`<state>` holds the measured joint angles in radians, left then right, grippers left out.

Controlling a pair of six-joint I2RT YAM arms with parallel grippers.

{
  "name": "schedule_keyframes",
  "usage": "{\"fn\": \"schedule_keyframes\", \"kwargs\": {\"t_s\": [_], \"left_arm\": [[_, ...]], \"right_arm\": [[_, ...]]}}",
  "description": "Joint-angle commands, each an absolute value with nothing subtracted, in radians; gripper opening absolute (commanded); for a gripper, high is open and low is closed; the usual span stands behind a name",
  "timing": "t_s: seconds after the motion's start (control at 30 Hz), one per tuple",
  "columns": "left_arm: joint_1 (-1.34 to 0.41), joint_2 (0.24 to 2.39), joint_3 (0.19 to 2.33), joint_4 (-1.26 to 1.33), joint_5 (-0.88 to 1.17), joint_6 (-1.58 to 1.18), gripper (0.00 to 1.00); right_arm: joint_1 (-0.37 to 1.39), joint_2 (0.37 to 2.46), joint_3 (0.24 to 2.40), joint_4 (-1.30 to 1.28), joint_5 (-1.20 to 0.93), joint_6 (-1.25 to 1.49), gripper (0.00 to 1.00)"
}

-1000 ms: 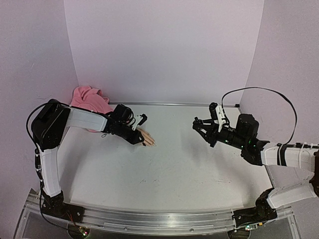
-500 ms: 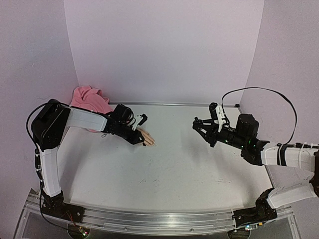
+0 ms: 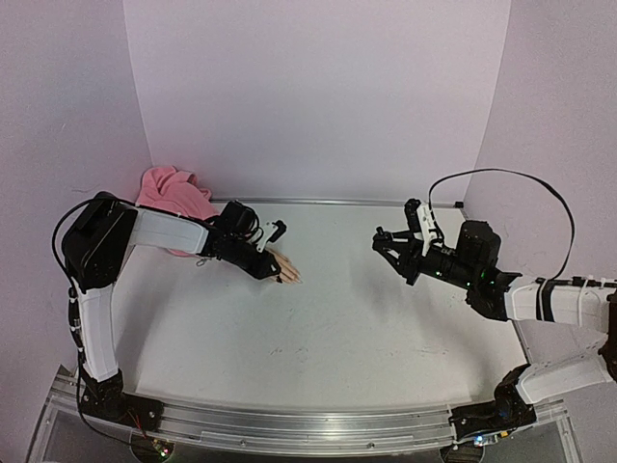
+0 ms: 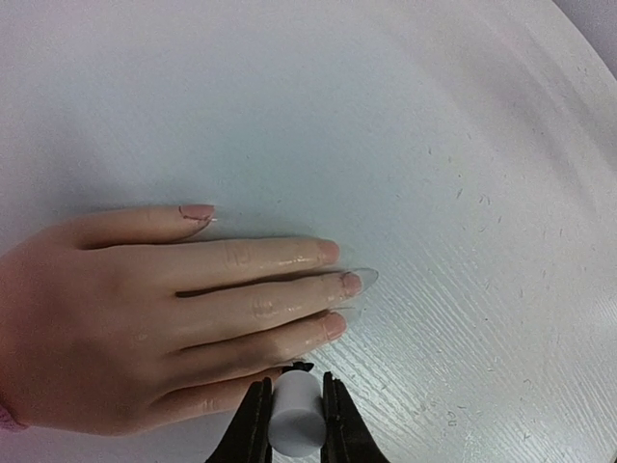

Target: Paint the nails

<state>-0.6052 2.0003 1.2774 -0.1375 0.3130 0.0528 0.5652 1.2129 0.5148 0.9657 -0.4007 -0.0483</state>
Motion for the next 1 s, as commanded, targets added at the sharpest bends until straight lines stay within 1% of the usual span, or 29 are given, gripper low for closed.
{"fn": "schedule_keyframes", "kwargs": {"t_s": [0.0, 0.97], "left_arm": [[-0.605, 2.005, 1.327, -0.114, 0.331, 0.054, 0.0], [-0.613, 2.023, 1.338, -0.121, 0.347, 0.052, 0.0]], "right_arm": [[0.56, 1.196, 0.52, 1.039, -0.419, -0.04, 0.0], [0.558, 1.2, 0.525, 1.037, -0.419, -0.039, 0.0]]}}
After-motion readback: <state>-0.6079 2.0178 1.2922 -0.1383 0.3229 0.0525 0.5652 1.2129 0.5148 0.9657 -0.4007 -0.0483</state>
